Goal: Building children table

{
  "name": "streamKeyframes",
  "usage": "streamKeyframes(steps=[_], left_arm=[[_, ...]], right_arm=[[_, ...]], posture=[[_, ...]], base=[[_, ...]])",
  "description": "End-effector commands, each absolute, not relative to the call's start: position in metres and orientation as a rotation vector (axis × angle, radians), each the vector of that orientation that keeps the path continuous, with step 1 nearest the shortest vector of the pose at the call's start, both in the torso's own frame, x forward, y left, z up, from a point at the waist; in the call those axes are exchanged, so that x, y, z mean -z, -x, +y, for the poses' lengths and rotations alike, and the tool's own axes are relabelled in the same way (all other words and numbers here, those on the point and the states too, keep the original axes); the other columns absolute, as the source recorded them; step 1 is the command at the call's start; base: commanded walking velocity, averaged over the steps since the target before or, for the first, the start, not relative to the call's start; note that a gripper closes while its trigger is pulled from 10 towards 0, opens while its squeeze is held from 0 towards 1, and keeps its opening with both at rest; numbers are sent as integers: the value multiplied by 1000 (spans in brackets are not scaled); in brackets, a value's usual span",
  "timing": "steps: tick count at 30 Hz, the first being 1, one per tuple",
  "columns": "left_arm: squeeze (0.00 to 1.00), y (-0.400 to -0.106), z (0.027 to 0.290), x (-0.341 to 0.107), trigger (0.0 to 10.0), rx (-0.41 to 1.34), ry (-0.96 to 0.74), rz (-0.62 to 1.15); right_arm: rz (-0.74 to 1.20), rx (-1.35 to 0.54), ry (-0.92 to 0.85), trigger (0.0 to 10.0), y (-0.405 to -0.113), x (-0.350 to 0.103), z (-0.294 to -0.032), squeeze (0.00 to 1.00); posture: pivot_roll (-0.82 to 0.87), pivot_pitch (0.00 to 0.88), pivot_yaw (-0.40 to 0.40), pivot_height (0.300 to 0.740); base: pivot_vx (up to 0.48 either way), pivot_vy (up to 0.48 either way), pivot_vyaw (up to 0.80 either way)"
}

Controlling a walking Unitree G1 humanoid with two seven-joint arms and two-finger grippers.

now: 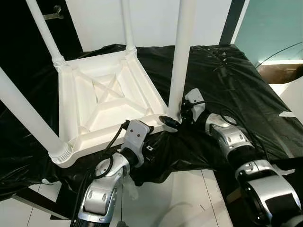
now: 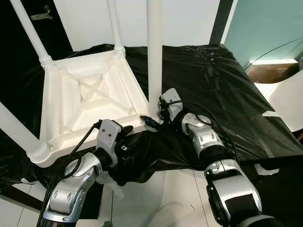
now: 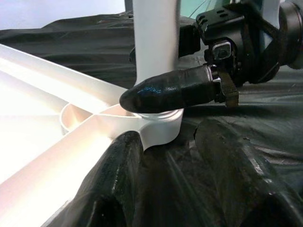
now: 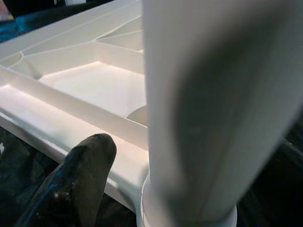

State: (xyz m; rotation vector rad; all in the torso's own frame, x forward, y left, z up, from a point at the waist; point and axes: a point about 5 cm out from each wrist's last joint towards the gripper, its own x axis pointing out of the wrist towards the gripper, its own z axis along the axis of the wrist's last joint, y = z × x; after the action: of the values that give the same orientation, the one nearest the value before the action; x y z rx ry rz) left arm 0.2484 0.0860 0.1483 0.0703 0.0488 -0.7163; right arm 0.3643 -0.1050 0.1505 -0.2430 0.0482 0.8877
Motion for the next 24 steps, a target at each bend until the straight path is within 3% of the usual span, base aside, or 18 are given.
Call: streamKeyframes(steps=[1, 2, 3, 4, 5, 15, 16, 24], left_arm=[[0, -250, 87, -145, 10000, 691, -68, 71], [0, -249, 87, -145, 10000, 691, -70, 73], [0, -249, 87, -145, 10000, 692, -71, 73], [0, -249, 86, -145, 10000, 693, -71, 73], [0, -249, 86, -146, 10000, 694, -72, 71], [0, -251, 90, -149, 10000, 684, -80, 60], [0, -251, 91, -149, 10000, 681, -77, 63], [0, -248, 89, -145, 10000, 677, -62, 75]], right_arm=[[58, -899, 264, 10000, -366, -150, -105, 0], [61, -908, 273, 10000, -367, -150, -104, 0], [66, -913, 284, 4549, -368, -150, -103, 0], [70, -917, 289, 3176, -369, -150, -103, 0], [78, -924, 294, 0, -368, -149, -103, 0], [139, -893, 302, 0, -366, -134, -107, 0], [154, -853, 286, 10000, -367, -131, -107, 0], [203, -637, 110, 10000, -362, -117, -91, 0]], posture=[[38, 0, -2, 740], [48, 0, -6, 740], [48, 0, -6, 740], [57, 0, -6, 740], [59, 0, -4, 740], [56, 0, 5, 740], [53, 0, 5, 740], [40, 0, -7, 740]], base=[[0, 0, 0], [0, 0, 0], [0, 0, 0], [0, 0, 0], [0, 0, 0], [0, 0, 0], [0, 0, 0], [0, 0, 0]])
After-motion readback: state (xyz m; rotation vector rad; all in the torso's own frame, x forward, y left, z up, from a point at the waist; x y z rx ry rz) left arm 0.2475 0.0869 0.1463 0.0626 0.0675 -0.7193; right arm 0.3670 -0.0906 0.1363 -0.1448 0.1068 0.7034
